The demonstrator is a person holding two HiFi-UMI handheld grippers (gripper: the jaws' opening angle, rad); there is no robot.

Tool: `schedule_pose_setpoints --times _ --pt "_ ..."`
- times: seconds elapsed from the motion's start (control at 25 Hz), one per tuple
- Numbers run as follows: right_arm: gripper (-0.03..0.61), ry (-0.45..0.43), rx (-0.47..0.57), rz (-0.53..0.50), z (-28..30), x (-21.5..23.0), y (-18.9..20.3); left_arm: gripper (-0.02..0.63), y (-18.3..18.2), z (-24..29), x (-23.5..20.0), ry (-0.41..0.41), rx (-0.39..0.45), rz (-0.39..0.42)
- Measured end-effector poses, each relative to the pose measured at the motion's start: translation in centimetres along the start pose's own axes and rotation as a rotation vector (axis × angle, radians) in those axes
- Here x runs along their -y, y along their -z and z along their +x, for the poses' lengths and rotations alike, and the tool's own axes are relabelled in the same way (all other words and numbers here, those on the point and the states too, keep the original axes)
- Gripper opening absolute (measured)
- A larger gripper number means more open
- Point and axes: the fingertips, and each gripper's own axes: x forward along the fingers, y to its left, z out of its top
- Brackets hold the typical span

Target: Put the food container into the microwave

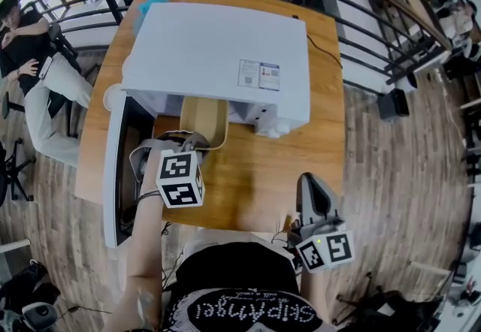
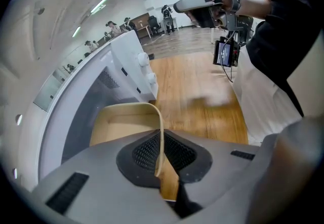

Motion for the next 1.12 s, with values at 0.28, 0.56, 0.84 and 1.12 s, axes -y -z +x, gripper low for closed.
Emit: schedule_pose_setpoints --times 0.28,0.56,0.84,1.12 --pt "0.035 0.018 -0.018 0.0 0.2 -0.3 0.5 0.046 1.1 1.6 -1.9 -0.021 -0.013 0.002" --pt "0.035 0.046 -0.03 -0.004 0.4 -0.1 0.6 0.046 1.6 2.7 -3.8 -0.043 -0.007 0.003" --pt "0.035 0.042 -0.041 -0.008 1.1 -0.6 0.9 0.046 2.3 3.8 -5.5 -0.068 -0.015 0.007" --pt "0.035 0.039 -0.056 -0.009 1.5 -1.0 1.3 0.046 2.9 4.8 -6.9 -0.1 -0.011 0.0"
